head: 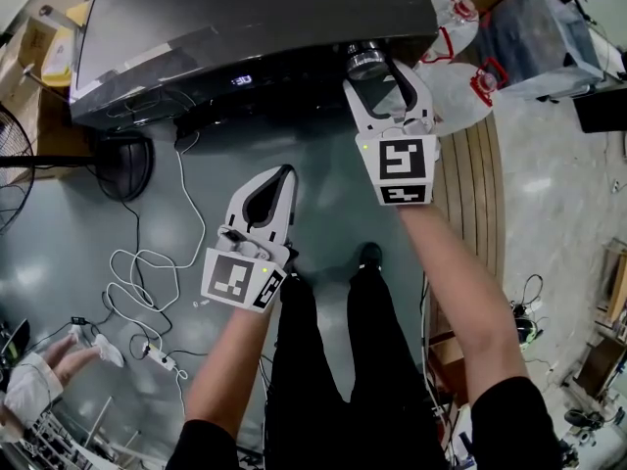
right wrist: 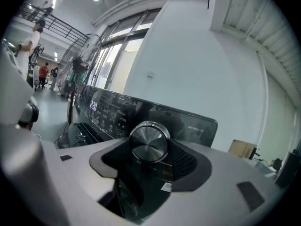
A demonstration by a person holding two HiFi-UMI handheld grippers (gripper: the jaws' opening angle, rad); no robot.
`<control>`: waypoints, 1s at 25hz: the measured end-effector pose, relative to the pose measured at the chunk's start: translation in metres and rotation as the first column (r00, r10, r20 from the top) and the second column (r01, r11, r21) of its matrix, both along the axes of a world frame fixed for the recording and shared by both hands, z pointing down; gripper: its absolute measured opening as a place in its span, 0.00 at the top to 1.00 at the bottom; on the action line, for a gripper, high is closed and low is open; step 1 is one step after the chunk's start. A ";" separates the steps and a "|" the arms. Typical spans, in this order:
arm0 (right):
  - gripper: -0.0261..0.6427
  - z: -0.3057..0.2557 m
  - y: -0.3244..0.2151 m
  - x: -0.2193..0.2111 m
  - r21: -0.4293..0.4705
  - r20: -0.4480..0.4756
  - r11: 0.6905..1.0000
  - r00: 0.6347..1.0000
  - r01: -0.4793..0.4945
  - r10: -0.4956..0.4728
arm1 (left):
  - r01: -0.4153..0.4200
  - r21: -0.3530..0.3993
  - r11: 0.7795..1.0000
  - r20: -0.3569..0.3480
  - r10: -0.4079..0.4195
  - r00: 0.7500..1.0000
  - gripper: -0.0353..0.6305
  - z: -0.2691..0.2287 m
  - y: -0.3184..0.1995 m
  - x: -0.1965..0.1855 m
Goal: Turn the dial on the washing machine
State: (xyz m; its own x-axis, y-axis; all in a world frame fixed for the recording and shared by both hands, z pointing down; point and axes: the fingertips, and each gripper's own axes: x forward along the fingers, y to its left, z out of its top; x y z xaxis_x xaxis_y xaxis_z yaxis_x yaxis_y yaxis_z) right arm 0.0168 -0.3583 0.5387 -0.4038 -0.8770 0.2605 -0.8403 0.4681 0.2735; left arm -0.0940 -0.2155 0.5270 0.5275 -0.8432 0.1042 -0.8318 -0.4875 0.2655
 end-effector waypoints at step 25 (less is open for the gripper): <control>0.56 0.005 -0.002 0.008 -0.188 0.329 0.982 0.940 -0.029 0.090 | 0.018 -0.022 1.000 -0.012 -0.018 1.000 0.92 0.003 0.008 -0.003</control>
